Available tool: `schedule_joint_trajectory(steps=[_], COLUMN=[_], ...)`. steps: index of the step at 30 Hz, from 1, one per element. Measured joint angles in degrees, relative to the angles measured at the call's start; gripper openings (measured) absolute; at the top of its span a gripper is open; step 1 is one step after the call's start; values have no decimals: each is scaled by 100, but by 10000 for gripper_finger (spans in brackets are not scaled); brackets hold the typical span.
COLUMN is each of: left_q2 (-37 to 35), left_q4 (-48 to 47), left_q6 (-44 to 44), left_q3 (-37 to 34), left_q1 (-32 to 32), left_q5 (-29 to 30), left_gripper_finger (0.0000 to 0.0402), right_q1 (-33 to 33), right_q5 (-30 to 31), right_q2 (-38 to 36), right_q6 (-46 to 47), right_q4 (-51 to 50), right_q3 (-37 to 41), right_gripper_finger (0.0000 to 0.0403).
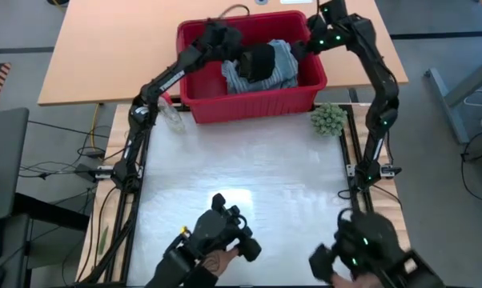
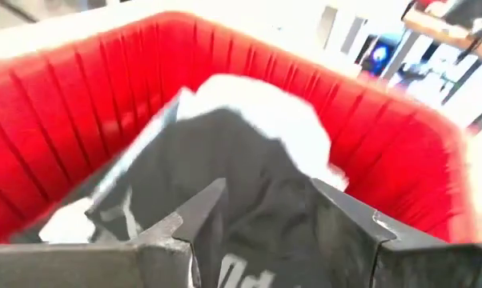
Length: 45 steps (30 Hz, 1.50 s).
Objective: Fold Laundry from Bin
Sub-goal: Return to Home Position
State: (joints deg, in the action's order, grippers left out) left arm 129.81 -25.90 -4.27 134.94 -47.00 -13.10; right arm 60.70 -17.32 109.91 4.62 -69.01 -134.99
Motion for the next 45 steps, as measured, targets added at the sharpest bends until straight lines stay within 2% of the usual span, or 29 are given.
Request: schedule_joint_trajectory(steps=[7,9,12,16,20,23,27,30,33,36,40,42,45], left_q2=[-836,-1163,-1574,-2067,-2646,-3096,-4024,-4818,-5573,-6309,-7010,-7277,-7535], left_q4=[-457,-784,-1578,-2730,-3221,-2937,-1993,-987,148,1387,2544,2771,3349], left_q6=[-164,-126,175,867,950,732,149,-258,-601,-853,-1207,-1344,-1482], left_q3=[-5,2,6,-28,-529,-1378,-2924,-4282,-5629,-6861,-8269,-8859,-9649], left_q1=[102,222,550,1333,2257,2871,3462,3725,3877,3919,3855,3807,3768], left_q5=[-628,-931,-995,-710,-163,374,981,1069,1080,1065,1287,1362,1325], left_gripper_finger=[157,157,155,138,104,72,30,6,4,2,0,0,0], right_q1=[-647,-936,-1421,-2098,-2713,-3062,-3539,-3984,-4431,-4798,-5024,-4978,-4912], right_q5=[-657,-791,-829,-833,-831,-831,-828,-820,-649,-16,1042,1140,921], right_q2=[-708,-890,-1223,-1822,-2630,-3423,-4469,-5115,-5532,-5740,-5777,-5661,-5356], right_q6=[-447,-578,-640,-761,-600,-282,236,624,1085,1314,1355,1318,1303], right_q4=[-107,-167,-181,2,1169,2395,4012,5232,6448,7224,7549,7604,7978], right_q3=[51,182,459,1270,2859,4314,6190,7390,8374,9098,9693,9869,10144], right_gripper_finger=[270,270,270,270,270,270,270,270,270,270,270,270,270])
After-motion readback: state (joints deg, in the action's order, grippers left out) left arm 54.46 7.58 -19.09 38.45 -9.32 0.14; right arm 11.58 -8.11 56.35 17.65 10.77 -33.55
